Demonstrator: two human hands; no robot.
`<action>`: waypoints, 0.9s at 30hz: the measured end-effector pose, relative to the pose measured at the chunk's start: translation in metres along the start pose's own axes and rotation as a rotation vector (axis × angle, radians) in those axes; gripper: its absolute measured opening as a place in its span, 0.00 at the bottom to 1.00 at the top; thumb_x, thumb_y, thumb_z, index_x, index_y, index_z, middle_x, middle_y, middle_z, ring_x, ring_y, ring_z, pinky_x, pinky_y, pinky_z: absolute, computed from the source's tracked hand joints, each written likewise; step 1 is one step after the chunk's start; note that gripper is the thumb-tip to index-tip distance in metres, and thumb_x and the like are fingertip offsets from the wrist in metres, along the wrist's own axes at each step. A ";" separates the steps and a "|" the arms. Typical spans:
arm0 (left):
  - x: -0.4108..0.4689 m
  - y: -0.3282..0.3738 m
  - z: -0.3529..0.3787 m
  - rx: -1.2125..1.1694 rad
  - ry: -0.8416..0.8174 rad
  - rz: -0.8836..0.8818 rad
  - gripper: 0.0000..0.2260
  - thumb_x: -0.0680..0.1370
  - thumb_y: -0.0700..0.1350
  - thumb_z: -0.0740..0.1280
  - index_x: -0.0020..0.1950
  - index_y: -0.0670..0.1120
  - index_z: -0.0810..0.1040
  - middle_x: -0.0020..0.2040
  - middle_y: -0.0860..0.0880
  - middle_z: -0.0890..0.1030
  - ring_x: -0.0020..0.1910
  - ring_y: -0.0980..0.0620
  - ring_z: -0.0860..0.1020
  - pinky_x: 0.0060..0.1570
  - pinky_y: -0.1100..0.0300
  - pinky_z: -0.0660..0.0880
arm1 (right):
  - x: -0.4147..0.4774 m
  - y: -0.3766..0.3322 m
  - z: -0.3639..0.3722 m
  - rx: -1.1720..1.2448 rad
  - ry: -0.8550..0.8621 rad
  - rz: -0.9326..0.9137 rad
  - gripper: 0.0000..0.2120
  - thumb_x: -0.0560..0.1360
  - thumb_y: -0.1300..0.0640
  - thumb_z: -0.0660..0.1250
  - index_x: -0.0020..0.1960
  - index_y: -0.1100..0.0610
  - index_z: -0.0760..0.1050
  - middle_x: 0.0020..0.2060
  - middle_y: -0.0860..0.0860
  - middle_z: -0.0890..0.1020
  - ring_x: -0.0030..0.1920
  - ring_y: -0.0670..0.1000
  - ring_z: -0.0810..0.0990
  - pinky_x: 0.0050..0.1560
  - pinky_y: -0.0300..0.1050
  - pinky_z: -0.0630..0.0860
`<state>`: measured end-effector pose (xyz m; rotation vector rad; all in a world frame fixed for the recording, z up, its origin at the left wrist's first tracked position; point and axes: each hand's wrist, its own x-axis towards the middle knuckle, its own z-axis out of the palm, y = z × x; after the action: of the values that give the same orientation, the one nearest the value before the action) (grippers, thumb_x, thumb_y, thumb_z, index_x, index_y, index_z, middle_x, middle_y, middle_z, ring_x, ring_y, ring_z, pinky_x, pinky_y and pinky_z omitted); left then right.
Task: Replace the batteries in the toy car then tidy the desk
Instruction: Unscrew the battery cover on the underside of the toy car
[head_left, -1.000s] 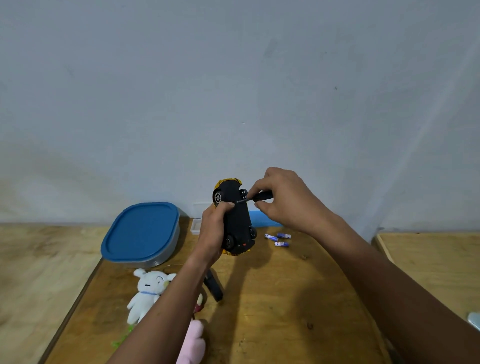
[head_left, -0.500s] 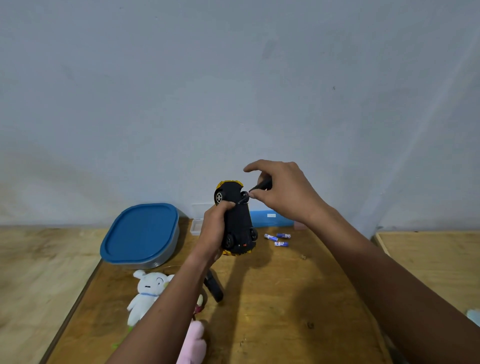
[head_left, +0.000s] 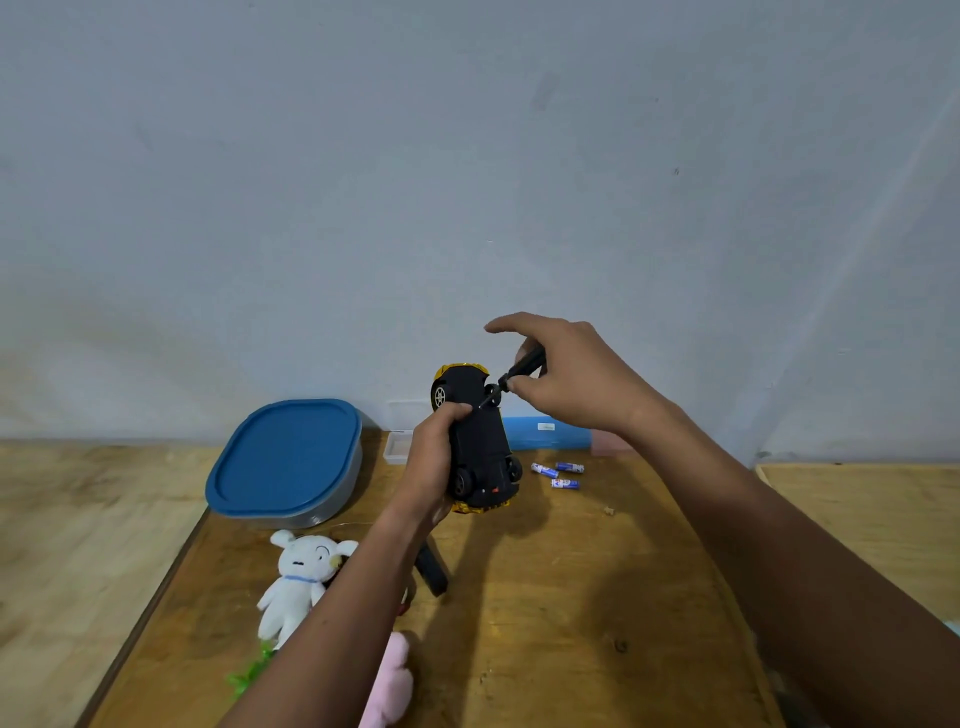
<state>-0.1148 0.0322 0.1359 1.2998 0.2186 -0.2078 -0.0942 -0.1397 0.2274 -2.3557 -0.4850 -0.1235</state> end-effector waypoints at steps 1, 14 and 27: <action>0.001 0.000 0.001 -0.003 -0.009 0.000 0.12 0.82 0.48 0.60 0.56 0.42 0.79 0.45 0.42 0.81 0.43 0.44 0.80 0.47 0.49 0.78 | 0.000 0.000 0.000 -0.011 -0.003 -0.008 0.24 0.74 0.57 0.69 0.68 0.42 0.73 0.42 0.42 0.82 0.48 0.44 0.79 0.53 0.45 0.76; 0.003 0.005 0.010 -0.107 -0.013 -0.058 0.16 0.79 0.48 0.63 0.60 0.39 0.78 0.47 0.39 0.79 0.44 0.40 0.78 0.51 0.42 0.75 | 0.008 0.006 0.000 -0.056 0.080 0.033 0.19 0.77 0.53 0.65 0.67 0.44 0.74 0.32 0.38 0.75 0.51 0.54 0.78 0.53 0.48 0.75; 0.006 0.003 0.009 -0.066 -0.018 -0.032 0.14 0.80 0.48 0.61 0.57 0.40 0.78 0.47 0.40 0.80 0.45 0.40 0.78 0.52 0.41 0.74 | 0.006 0.003 -0.004 -0.045 0.009 0.033 0.20 0.72 0.60 0.68 0.62 0.44 0.79 0.42 0.46 0.76 0.45 0.44 0.77 0.52 0.47 0.77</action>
<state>-0.1074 0.0236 0.1396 1.2293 0.2294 -0.2374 -0.0868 -0.1424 0.2296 -2.4055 -0.4430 -0.1306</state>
